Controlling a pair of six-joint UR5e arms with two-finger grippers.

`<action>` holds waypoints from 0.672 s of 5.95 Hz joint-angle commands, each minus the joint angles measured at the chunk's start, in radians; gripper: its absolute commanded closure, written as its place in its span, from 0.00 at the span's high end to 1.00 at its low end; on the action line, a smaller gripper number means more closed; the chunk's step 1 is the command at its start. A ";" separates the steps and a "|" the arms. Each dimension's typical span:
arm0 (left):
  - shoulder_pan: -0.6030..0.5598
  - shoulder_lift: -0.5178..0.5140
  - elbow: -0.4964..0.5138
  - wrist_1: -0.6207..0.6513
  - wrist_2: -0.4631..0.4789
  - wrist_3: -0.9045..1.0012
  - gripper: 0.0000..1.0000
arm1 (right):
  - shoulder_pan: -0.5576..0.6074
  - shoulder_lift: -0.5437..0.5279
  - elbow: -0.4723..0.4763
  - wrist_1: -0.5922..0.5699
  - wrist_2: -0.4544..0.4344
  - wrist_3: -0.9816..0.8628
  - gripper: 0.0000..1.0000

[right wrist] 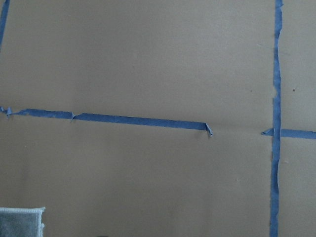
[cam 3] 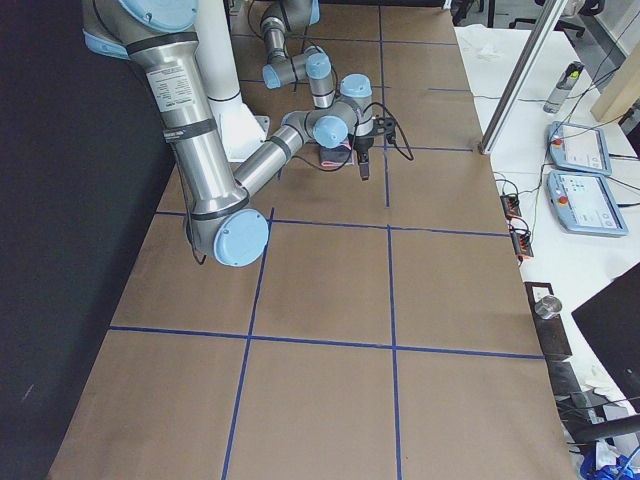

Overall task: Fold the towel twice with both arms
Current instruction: 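Lift and fold the grasped end over toward the other end with the left gripper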

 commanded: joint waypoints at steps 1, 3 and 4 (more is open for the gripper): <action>0.017 -0.051 0.027 -0.003 0.018 0.000 0.00 | 0.001 -0.003 0.002 0.004 -0.001 -0.001 1.00; 0.018 -0.090 0.069 -0.009 0.021 -0.009 0.00 | 0.001 -0.003 0.002 0.004 -0.001 -0.001 1.00; 0.017 -0.134 0.141 -0.016 0.045 -0.009 0.10 | 0.004 -0.005 0.002 0.005 0.002 -0.005 1.00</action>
